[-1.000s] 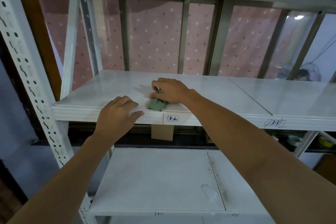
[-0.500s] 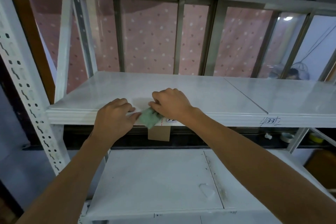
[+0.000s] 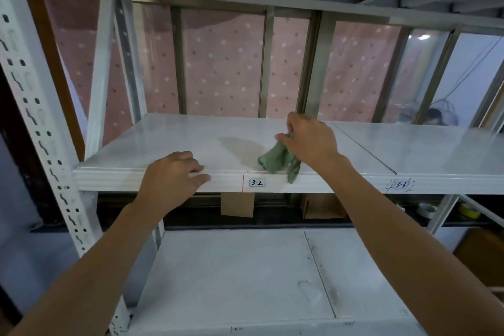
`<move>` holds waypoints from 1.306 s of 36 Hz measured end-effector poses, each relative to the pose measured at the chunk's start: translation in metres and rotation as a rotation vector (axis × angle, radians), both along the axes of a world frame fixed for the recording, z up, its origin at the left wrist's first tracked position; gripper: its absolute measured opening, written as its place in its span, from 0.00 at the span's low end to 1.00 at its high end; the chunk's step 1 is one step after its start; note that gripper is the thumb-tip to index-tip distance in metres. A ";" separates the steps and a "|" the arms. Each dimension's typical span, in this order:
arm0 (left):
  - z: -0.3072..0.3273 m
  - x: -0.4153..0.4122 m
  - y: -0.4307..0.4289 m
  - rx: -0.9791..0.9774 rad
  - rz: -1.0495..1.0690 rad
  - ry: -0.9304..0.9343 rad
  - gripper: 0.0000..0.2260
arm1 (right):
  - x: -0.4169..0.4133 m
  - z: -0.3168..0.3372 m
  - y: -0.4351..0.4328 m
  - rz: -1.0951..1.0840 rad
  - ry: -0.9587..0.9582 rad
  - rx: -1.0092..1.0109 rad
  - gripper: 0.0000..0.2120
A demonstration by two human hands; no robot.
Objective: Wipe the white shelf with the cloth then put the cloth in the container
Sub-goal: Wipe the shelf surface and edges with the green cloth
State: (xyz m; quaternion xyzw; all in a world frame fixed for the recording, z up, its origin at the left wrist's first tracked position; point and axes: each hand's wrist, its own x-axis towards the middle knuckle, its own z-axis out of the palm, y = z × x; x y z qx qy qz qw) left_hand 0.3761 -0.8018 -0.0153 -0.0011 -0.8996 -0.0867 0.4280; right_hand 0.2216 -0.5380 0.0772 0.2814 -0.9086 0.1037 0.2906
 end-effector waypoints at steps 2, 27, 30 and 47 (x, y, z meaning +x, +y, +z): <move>0.000 0.002 -0.002 0.012 -0.009 -0.007 0.13 | -0.008 -0.007 0.006 -0.111 -0.101 0.042 0.16; 0.039 -0.004 0.030 -0.003 0.167 -0.348 0.08 | 0.032 -0.029 -0.008 -0.249 -0.221 0.307 0.10; 0.049 -0.014 0.067 -0.034 0.073 -0.287 0.09 | 0.026 -0.028 0.008 -0.100 -0.296 0.260 0.11; 0.014 -0.117 0.216 -0.088 -0.348 -0.208 0.10 | -0.053 -0.038 0.162 -0.169 -0.196 -0.017 0.16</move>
